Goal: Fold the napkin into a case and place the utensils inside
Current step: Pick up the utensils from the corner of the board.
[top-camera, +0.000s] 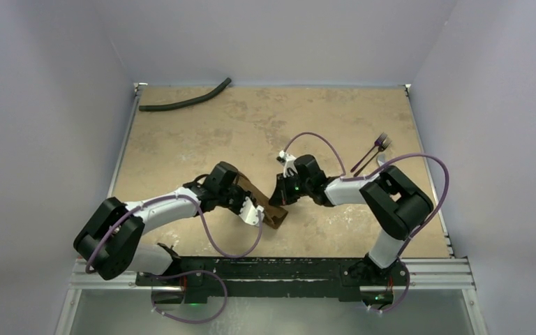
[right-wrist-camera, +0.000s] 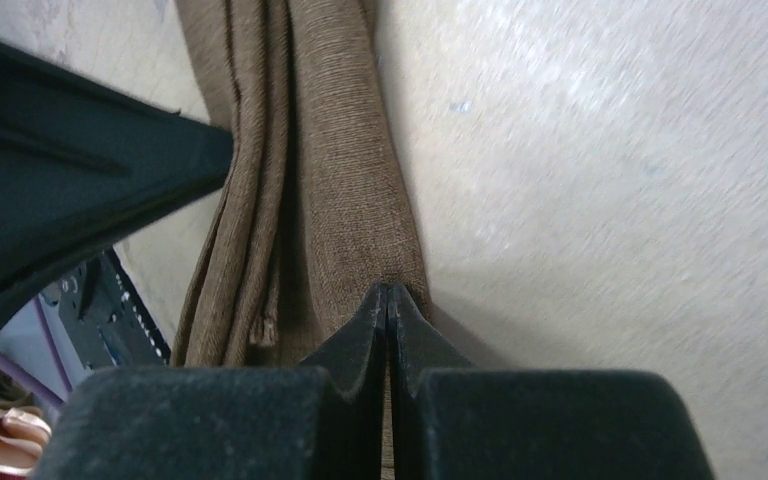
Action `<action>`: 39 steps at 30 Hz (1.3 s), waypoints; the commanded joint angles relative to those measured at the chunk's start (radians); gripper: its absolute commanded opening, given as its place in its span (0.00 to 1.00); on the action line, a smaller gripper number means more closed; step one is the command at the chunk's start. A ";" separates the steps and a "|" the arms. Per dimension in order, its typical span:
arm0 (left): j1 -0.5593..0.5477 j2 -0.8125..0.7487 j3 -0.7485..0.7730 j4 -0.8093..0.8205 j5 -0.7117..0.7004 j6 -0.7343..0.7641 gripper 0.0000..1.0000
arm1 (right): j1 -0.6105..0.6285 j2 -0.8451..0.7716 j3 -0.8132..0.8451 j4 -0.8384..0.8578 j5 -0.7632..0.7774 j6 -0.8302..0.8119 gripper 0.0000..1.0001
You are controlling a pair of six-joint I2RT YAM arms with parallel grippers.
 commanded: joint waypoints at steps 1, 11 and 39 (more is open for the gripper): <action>0.019 0.024 0.029 0.056 0.006 -0.037 0.06 | 0.027 -0.072 -0.086 0.034 0.041 0.047 0.00; 0.018 0.091 0.032 0.070 0.018 -0.014 0.06 | 0.085 -0.106 -0.099 0.047 0.071 0.006 0.00; -0.036 0.102 -0.042 0.118 0.080 -0.042 0.05 | -0.004 -0.192 -0.057 -0.026 0.079 0.058 0.07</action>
